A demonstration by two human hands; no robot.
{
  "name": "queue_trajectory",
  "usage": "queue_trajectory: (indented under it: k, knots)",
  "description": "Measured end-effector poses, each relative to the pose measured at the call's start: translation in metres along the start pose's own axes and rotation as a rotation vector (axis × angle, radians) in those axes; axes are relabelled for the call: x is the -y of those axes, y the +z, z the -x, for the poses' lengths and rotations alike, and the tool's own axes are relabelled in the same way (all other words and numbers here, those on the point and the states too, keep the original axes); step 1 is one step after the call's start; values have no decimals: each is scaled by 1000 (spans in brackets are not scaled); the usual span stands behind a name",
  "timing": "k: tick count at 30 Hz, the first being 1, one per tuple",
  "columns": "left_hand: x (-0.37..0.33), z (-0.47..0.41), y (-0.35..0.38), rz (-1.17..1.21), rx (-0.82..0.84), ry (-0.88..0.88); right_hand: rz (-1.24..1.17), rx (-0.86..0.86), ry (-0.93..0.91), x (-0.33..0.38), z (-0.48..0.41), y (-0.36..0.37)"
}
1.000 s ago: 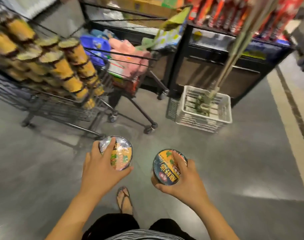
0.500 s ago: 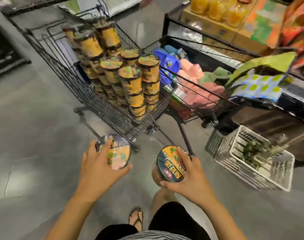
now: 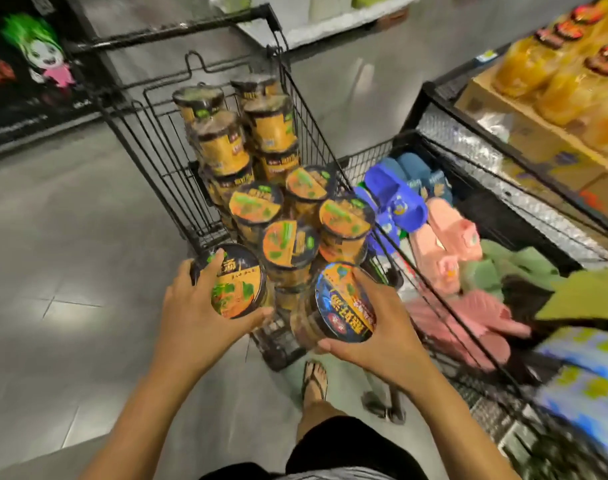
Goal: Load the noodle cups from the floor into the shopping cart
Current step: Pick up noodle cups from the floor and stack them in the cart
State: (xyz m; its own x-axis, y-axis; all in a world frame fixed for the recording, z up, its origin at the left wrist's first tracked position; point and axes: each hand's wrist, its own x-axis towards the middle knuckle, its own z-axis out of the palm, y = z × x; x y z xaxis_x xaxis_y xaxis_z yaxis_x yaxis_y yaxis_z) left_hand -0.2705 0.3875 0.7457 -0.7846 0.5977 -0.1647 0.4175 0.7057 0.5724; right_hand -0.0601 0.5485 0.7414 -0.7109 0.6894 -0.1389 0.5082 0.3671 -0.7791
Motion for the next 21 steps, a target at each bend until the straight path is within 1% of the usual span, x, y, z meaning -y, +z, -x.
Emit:
queue_trajectory:
  k: [4,7,9,12,15,18,21]
  knots:
    - [-36,-47,-7,39,-71,-68,30,6,-44,9,-79,-35]
    - [-56,-78,-15,54,-92,-104,116,11,-67,17,-139,-50]
    - [-60,-104,-20,32,-94,-110,159,10,-52,25,-178,-57]
    - [-63,-143,-25,-4,-42,-121,229,25,-53,41,-227,-61]
    - [-72,-174,-26,-97,18,-69,329,72,-73,53,-264,-57]
    - [-75,-197,-21,-190,52,-15,414,122,-51,63,-288,-49]
    - [-71,-211,-11,-206,65,-7,424,151,-50,68,-303,-40]
